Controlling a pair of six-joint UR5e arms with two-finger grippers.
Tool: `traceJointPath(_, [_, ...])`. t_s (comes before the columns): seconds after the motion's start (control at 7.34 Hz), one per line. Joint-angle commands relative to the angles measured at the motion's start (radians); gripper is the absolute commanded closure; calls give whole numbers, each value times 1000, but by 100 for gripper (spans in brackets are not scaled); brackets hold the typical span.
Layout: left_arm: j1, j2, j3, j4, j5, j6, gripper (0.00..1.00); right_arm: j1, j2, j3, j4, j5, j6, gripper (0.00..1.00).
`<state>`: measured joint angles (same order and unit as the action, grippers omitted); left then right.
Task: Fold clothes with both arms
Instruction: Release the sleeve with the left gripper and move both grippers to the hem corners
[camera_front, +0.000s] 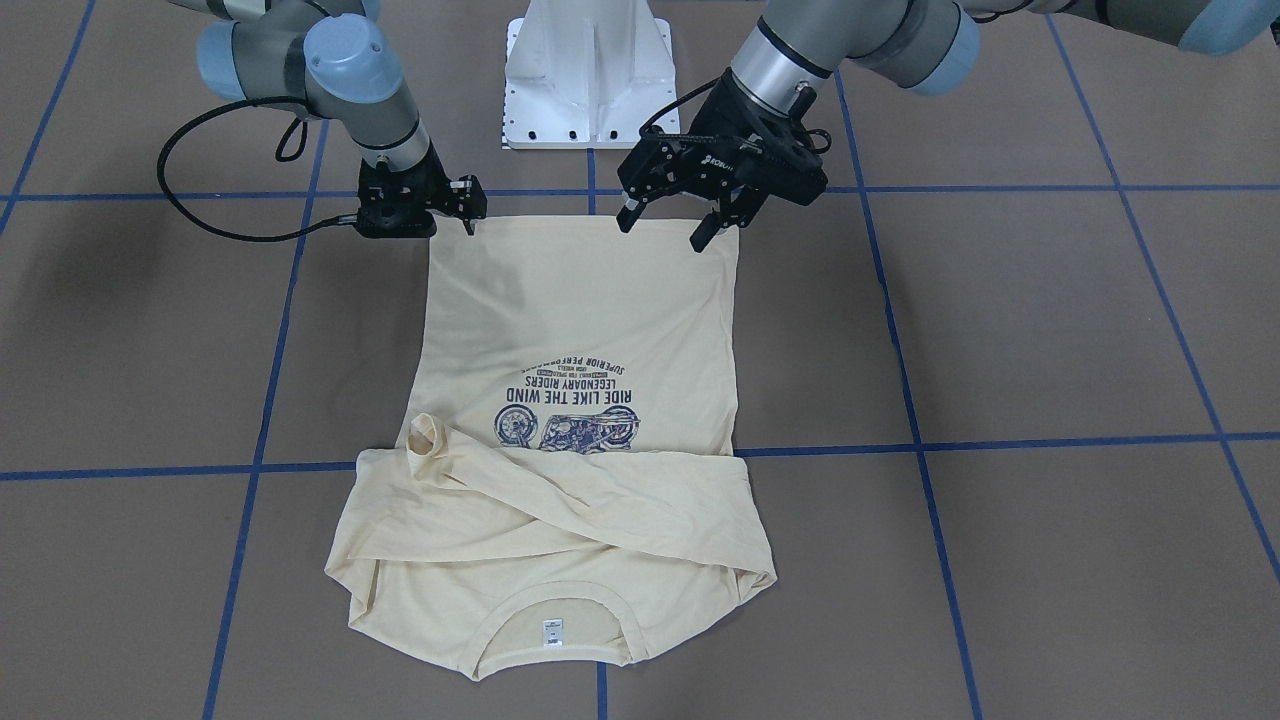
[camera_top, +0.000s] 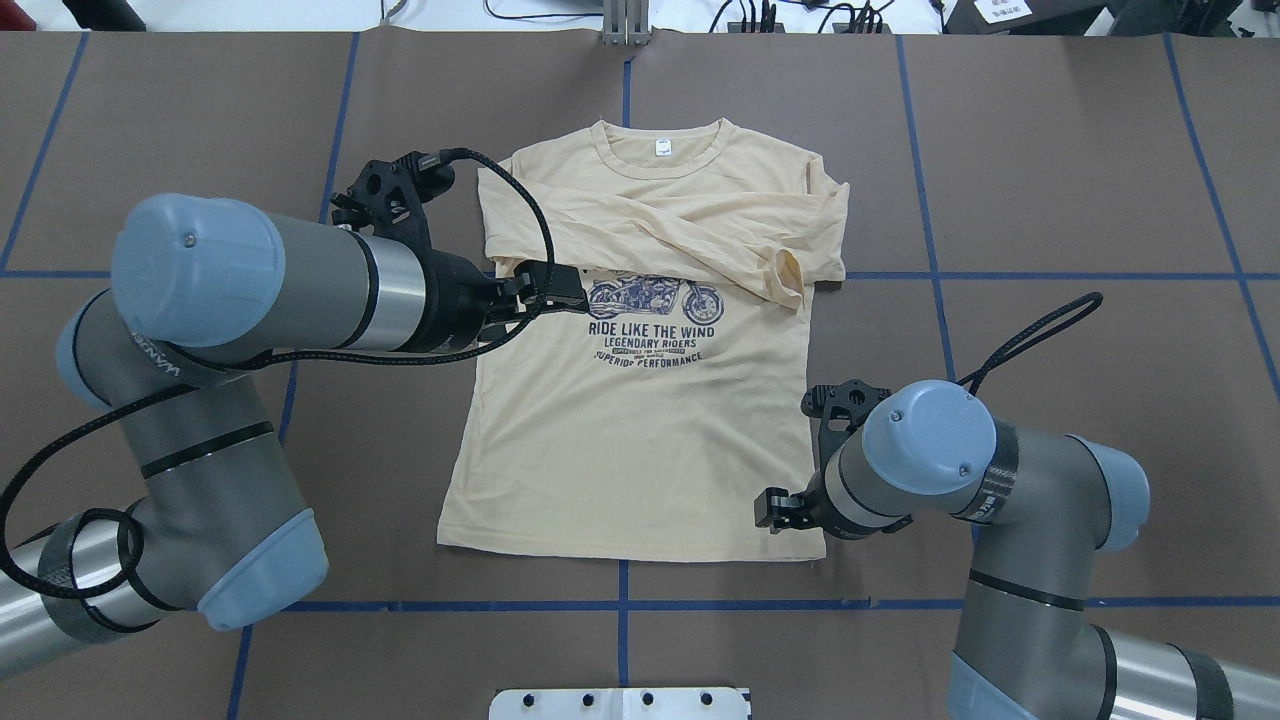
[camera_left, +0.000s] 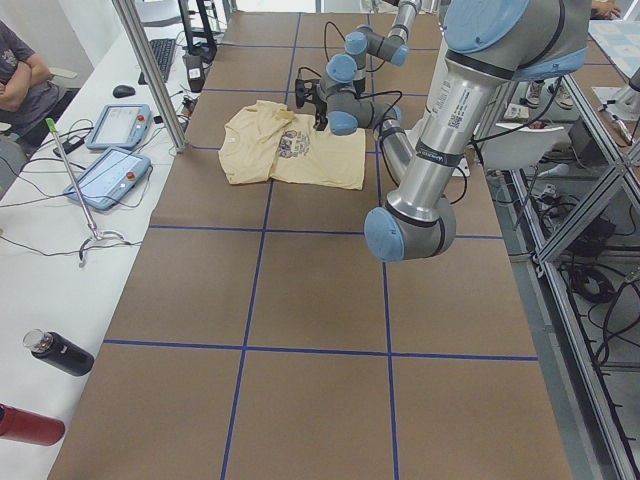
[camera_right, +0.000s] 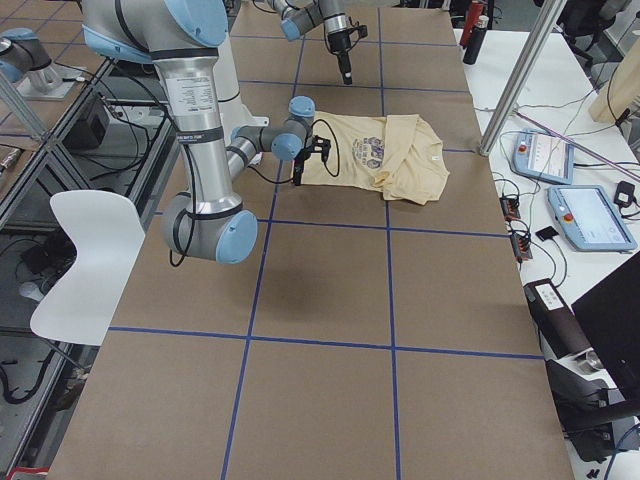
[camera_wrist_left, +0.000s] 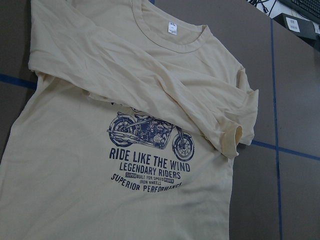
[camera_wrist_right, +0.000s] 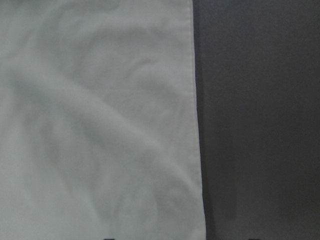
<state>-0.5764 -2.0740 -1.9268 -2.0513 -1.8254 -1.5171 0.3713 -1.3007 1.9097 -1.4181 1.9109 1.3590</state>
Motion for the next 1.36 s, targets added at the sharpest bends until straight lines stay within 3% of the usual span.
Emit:
traceJointPath(0.0, [0,0,-4,0,-2,0,0,-5,1,-6,-1,5,0,32])
traceJointPath(0.41, [-2,6,-18,0,-3,0,0,-9,0,-4,-1,7,0,44])
traceJointPath(0.82, [-2,5,-21,0,-5,2,0,-9,-8,-4,-1,10,-1,46])
traceJointPath(0.95, [0,5,-23,0,-5,2,0,-9,-9,-4,-1,10,0,51])
traceJointPath(1.09, [-2,5,-24,0,-5,2,0,-9,-8,-4,-2,17,2,86])
traceJointPath(1.23, [-2,5,-24,0,-5,2,0,-11,-9,-3,-2,22,2,99])
